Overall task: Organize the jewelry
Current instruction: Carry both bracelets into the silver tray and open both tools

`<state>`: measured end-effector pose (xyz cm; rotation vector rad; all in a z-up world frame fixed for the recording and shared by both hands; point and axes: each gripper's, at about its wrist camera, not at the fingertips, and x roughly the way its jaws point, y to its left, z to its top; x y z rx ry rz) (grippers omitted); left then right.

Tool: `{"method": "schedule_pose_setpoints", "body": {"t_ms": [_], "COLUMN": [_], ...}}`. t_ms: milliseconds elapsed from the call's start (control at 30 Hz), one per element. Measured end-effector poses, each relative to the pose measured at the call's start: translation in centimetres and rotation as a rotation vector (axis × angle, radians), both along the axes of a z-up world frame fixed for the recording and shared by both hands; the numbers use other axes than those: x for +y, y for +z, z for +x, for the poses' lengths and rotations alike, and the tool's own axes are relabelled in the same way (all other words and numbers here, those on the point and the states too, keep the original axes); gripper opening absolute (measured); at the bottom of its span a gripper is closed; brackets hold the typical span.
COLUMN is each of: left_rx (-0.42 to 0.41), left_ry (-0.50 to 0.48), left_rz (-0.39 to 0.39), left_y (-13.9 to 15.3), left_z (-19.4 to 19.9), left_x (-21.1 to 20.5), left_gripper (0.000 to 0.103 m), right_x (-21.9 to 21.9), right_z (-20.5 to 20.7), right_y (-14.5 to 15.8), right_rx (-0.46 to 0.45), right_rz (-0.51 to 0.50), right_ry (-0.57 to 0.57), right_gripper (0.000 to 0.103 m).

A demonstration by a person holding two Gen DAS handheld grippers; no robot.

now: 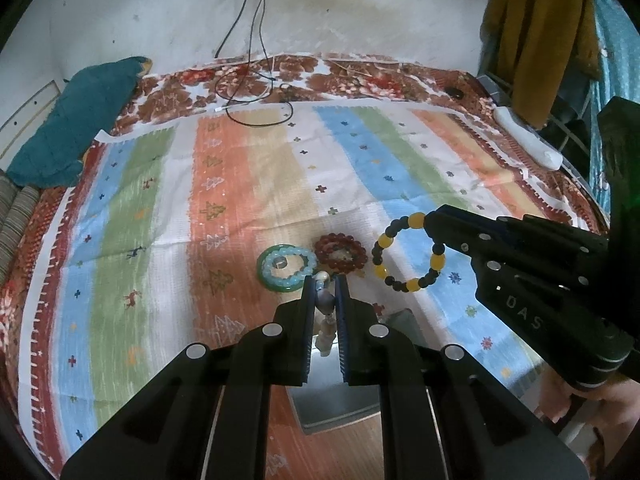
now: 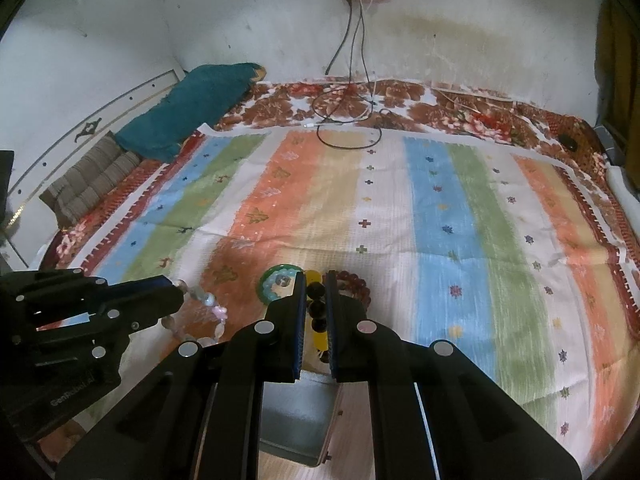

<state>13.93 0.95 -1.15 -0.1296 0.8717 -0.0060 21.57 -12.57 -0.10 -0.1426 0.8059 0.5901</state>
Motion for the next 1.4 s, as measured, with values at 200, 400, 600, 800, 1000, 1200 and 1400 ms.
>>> {"method": "schedule_pose_setpoints", "body": {"t_ms": [200,400,600,800,1000,1200,1400], "left_rx": [0.002,0.000,0.005,0.009,0.014,0.050,0.051], "left_ry": [-0.005,-0.011,-0.005,-0.010,-0.006,0.022,0.037], "left_rz": [0.016,0.017,0.011,0.012,0.009,0.026,0.021], "left_y": [-0.2,-0.3,-0.5,-0.7,-0.8,-1.4,-1.3], "left_z": [-0.6,-1.6,-2.5,-2.8,-3.1,-3.0,-3.0], "left_x": [-0.3,-0.6,-0.5,-0.6,-0.6,-0.2,0.2], "left_gripper": [0.010,0.010,0.010,0.010,0.010,0.016,0.024], "right_x": [-0.3,-0.4,-0.8,-0.7,-0.7,-1.5,-2.2], "right_z": [-1.1,-2.3,-3.5,-4.3,-4.8,-4.0,-2.8], "right_y": [0.4,0.1,0.2,-0.1,-0.4,-0.3,-1.0], "right_rx": [-0.006,-0.007,-0.002,0.012,0.026,0.029,0.082], "right_rz": [0.013,0.002,0.008,0.003,-0.010,-0.014,-0.021], "right_ry": [0.006,0.020,0.026,0.037,0.050,-0.009,-0.052], "right_gripper": [0.010,0.010,0.010,0.010,0.010,0.028,0.029]}}
